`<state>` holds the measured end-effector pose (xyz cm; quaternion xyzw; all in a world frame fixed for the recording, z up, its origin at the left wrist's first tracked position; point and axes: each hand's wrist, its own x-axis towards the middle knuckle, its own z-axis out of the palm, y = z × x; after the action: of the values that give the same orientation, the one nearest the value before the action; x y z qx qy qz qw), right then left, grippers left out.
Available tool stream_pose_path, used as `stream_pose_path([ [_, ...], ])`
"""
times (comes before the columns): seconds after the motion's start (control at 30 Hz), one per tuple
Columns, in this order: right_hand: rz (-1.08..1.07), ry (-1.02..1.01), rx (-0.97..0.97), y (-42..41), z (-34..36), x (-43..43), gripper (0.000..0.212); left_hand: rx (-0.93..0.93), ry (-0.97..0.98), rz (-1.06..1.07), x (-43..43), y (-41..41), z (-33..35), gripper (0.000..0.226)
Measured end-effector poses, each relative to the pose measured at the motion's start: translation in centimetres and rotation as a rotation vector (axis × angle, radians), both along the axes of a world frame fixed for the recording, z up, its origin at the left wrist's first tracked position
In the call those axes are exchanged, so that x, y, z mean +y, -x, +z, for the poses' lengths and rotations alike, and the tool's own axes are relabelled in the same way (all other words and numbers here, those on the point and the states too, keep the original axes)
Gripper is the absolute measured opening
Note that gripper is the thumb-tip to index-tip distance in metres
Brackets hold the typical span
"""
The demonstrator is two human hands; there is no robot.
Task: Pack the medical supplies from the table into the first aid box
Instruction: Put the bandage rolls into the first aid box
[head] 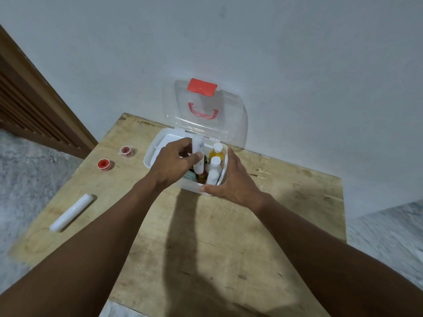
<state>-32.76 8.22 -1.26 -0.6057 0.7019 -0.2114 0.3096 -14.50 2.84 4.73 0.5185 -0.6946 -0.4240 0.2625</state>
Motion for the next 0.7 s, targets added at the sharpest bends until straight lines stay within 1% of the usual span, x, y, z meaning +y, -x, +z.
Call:
stream_pose_path([
  [0.07,0.007,0.007,0.001,0.0,0.1,0.1,0.14,-0.001,0.005,0.005,-0.1,-0.3,0.1,0.019],
  [0.23,0.005,0.001,-0.006,0.1,0.1,0.2,0.141,-0.074,0.025,-0.029,0.4,-0.7,-0.2,0.019],
  [0.43,0.009,0.014,0.014,0.0,0.2,0.2,0.14,-0.095,0.037,-0.052,0.4,-0.8,0.6,0.023],
  [0.7,0.005,0.001,0.015,0.0,-0.1,0.0,0.141,-0.265,0.018,-0.196,0.6,-0.3,-0.7,0.023],
])
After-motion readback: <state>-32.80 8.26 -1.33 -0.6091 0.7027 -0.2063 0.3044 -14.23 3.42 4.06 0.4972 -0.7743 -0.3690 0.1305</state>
